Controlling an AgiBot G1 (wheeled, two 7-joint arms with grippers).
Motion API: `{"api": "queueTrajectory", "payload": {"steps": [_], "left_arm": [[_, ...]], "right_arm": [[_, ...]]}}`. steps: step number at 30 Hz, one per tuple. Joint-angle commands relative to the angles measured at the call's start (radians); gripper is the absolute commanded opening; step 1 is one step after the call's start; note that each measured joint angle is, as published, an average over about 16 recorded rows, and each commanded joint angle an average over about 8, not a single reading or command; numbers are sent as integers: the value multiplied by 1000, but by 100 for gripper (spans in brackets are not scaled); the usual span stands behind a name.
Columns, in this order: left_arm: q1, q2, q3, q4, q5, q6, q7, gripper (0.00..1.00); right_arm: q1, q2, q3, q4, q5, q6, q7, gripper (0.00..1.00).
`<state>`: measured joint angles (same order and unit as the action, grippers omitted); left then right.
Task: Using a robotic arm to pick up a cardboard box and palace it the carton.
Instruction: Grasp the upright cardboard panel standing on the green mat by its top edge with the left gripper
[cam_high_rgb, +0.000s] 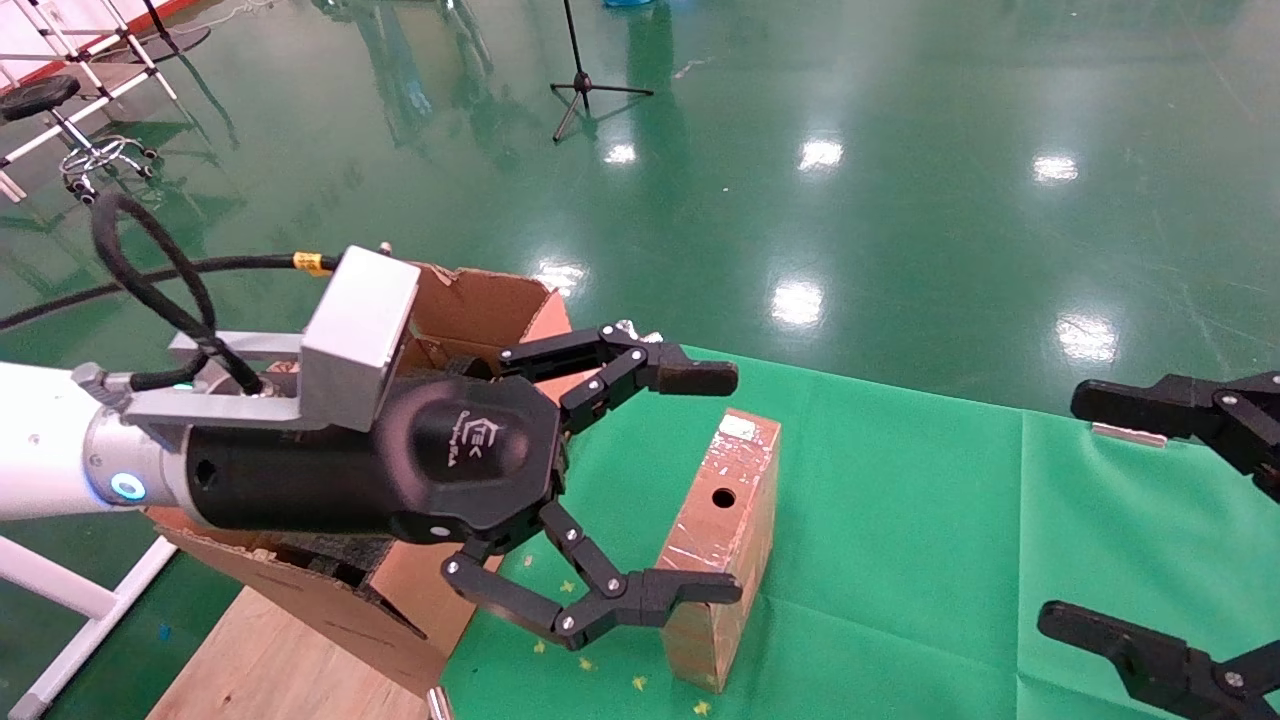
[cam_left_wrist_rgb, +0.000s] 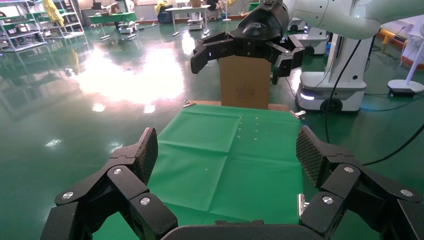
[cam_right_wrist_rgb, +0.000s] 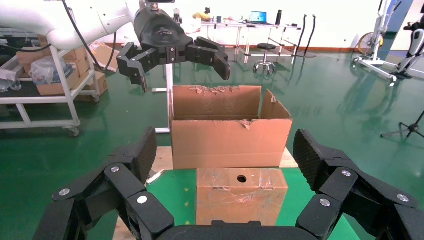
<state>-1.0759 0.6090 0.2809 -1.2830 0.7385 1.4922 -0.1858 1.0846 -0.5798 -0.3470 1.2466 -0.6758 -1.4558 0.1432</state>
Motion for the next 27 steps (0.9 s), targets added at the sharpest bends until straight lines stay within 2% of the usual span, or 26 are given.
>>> {"api": "queueTrajectory", "payload": {"steps": [1, 4, 5, 16, 27], "left_arm": [[1, 1, -1, 0, -4, 1, 0, 100], [-3, -4, 2, 0, 16, -6, 4, 100], [-5, -6, 4, -1, 26, -11, 5, 100], [-84, 23, 62, -14, 172, -75, -27, 100], [-107, 24, 77, -19, 207, -81, -30, 100]], "right_arm": [[0, 0, 0, 0, 0, 0, 0, 33], [0, 0, 0, 0, 0, 0, 0, 3], [0, 0, 0, 0, 0, 0, 0, 0], [0, 0, 0, 0, 0, 0, 0, 0], [0, 0, 0, 0, 0, 0, 0, 0]]}}
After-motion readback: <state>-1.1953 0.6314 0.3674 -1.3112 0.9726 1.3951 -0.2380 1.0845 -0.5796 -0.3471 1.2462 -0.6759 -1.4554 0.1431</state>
